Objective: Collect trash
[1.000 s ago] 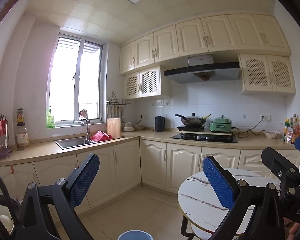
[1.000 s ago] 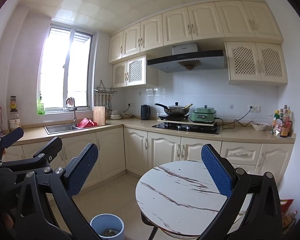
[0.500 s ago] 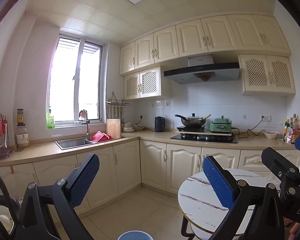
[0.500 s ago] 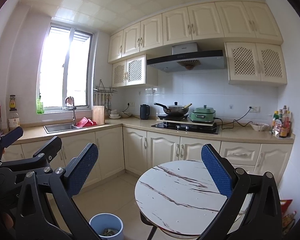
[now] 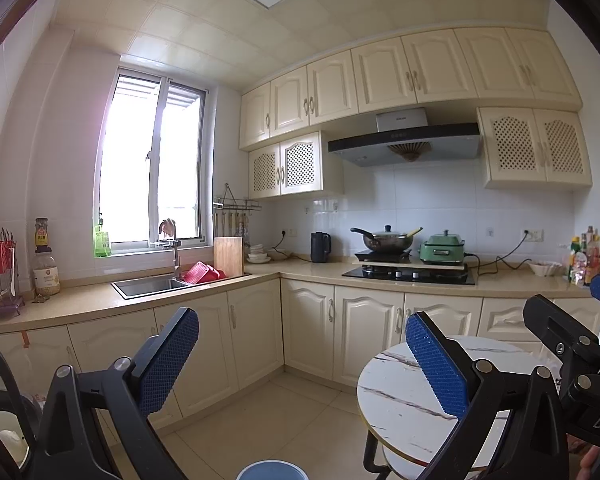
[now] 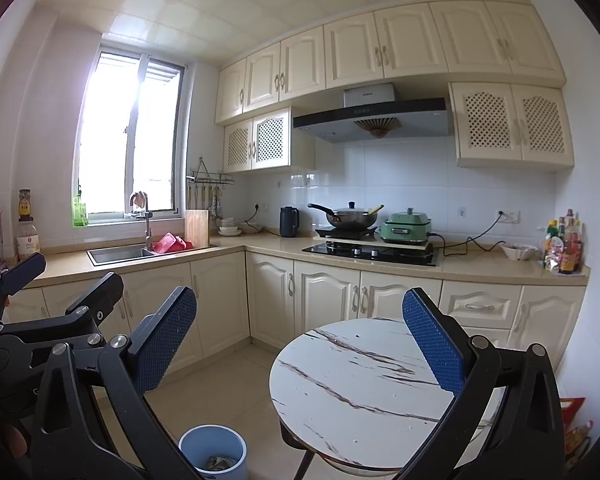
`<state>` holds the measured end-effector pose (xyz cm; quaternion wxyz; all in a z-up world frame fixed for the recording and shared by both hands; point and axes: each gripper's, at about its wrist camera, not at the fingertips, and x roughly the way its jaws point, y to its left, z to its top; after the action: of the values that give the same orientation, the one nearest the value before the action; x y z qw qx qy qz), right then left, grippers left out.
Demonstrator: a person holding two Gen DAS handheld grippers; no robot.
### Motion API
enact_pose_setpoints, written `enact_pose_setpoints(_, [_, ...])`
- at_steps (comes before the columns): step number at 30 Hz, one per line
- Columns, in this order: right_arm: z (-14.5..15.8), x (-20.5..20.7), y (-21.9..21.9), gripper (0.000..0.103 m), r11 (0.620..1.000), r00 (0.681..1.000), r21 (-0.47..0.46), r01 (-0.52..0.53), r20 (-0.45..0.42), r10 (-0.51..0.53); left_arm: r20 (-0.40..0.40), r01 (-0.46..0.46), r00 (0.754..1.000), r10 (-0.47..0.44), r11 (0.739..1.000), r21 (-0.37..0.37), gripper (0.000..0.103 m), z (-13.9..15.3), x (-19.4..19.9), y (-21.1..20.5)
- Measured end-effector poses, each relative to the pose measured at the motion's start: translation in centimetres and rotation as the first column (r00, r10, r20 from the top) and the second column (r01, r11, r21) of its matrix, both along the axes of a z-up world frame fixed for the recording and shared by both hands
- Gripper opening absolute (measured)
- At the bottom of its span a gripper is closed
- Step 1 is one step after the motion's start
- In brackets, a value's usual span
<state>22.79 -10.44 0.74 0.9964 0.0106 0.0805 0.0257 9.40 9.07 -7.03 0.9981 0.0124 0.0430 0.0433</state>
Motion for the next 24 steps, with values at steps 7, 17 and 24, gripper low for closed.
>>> enact_pose_setpoints(7, [0.02,0.0,-0.01,0.103,1.0,1.0,0.0,0.001,0.0,-0.001,0.0,0.0,1.0,0.0,1.0,0.0,0.102,0.07,0.07,0.1])
enact_pose_setpoints(17, [0.03,0.0,-0.03,0.103,1.0,1.0,0.0,0.0,0.0,0.0,0.0,0.002,1.0,-0.002,1.0,0.001,0.102,0.09,0.33,0.59])
enact_pose_setpoints(24, [0.01,-0.04,0.0,0.103,1.0,1.0,-0.001,0.001,0.0,-0.001,0.001,0.003,1.0,-0.003,1.0,0.001,0.102,0.33,0.53,0.69])
